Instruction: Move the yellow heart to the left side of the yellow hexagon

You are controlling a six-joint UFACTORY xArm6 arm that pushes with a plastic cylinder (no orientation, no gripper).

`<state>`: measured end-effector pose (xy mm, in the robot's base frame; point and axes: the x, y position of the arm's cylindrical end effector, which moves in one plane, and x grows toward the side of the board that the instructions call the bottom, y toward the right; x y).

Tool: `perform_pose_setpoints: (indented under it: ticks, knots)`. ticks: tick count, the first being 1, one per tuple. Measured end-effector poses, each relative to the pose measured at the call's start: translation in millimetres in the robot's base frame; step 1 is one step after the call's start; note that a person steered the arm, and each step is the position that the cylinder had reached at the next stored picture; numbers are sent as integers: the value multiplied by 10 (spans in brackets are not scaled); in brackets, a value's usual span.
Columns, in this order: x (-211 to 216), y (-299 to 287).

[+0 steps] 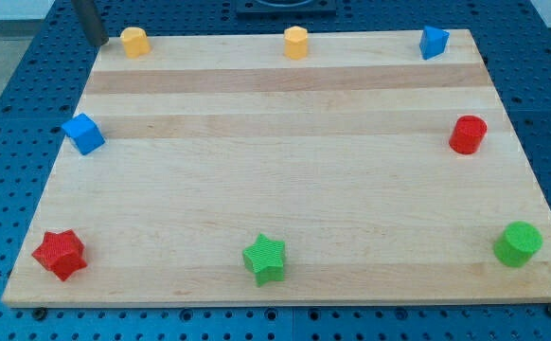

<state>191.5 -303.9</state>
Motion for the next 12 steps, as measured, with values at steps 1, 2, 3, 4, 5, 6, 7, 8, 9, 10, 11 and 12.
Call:
perform_pose_setpoints:
  ticks: [1, 2, 3, 4, 5, 6, 7, 8, 9, 10, 11, 12]
  knots:
    - [9, 133]
    - [166, 364]
    - [300, 551]
    - [302, 829]
    - [302, 1145]
    - [302, 1442]
    - [302, 1714]
    - [303, 1999]
    - [303, 2272]
    - [304, 2461]
    - [297, 2549]
    - [296, 2563]
